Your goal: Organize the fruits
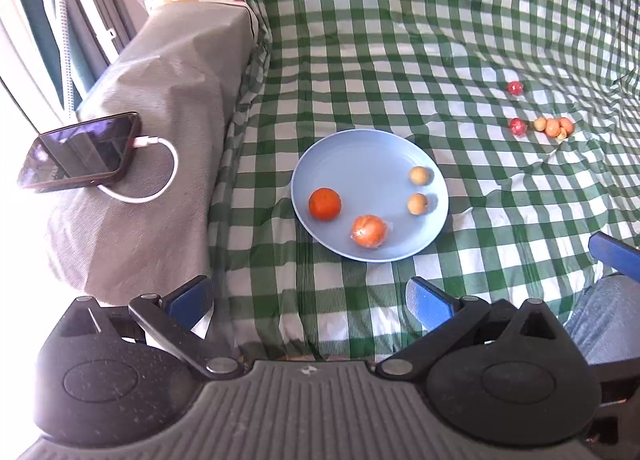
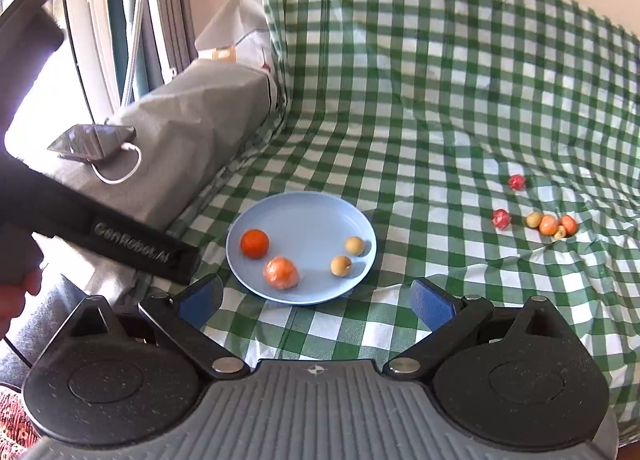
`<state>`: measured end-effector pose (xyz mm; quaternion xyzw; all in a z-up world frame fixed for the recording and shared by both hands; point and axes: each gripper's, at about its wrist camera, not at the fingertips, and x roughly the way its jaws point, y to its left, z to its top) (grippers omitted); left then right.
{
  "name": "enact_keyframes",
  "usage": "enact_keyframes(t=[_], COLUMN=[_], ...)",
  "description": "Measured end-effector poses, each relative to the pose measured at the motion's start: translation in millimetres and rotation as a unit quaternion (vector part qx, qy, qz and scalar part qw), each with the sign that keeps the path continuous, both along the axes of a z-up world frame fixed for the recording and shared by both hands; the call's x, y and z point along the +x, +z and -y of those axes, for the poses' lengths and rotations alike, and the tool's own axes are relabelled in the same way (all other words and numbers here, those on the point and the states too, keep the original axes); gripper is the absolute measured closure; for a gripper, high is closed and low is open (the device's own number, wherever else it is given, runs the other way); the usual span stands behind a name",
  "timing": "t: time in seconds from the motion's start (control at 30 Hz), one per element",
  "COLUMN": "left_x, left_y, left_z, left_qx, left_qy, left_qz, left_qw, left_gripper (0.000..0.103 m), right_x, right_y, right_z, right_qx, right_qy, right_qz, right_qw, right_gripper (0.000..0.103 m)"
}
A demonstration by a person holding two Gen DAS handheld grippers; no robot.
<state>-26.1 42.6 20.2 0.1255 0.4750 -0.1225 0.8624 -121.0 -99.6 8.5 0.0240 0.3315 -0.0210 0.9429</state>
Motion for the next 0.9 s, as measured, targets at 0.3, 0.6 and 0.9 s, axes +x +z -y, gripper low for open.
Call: enact_keyframes(t=[0.3, 0.6, 0.9], left_x=[-29, -32, -22], left_y=[19, 19, 8], left_z=[-7, -1, 4], left_qx=[-0.013, -0.006, 0.014], left_qy=[-0.001, -0.004, -0.006], left_qz=[0.028, 0.031, 0.017], left_qw=[0.9995, 0.9995, 0.9997], left_gripper=[0.0, 0.0, 0.0], right_x=[-31, -39, -30], right_y=[15, 17, 8], right_z=[-8, -13, -8], right_qx=[-0.019, -0.023, 0.002], right_qy=[0.001, -0.005, -0.007], right_qz=[0.033, 0.039, 0.026], right_qw=[0.999, 0.999, 1.0], right_gripper=[0.003, 0.003, 0.002])
